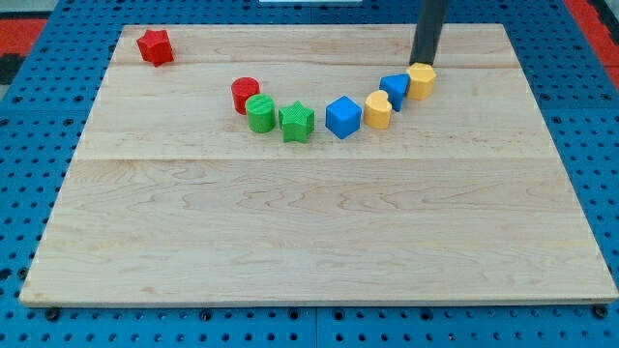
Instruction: Slide the yellow hexagon parallel to the triangle
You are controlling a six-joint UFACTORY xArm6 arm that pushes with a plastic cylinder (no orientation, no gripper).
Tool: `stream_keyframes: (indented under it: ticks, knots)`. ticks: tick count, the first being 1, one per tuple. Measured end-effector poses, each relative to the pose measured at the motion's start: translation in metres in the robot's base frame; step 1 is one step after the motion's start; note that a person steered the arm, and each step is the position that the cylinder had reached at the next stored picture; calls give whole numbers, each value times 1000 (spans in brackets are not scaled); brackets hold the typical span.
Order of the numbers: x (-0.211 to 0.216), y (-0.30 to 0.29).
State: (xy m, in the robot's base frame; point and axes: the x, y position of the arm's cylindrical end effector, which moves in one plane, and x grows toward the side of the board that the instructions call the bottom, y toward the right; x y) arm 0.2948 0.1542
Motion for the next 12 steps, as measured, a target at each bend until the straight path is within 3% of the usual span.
stream_keyframes:
  ticks: [2,3,4,6,7,9,10,11,12]
  knots:
    - [50,-14]
    - [58,50]
    - [84,41]
    - [69,-131]
    - [105,-123]
    - [108,-80]
    - [155,-82]
    - [158,-124]
    - [132,-212]
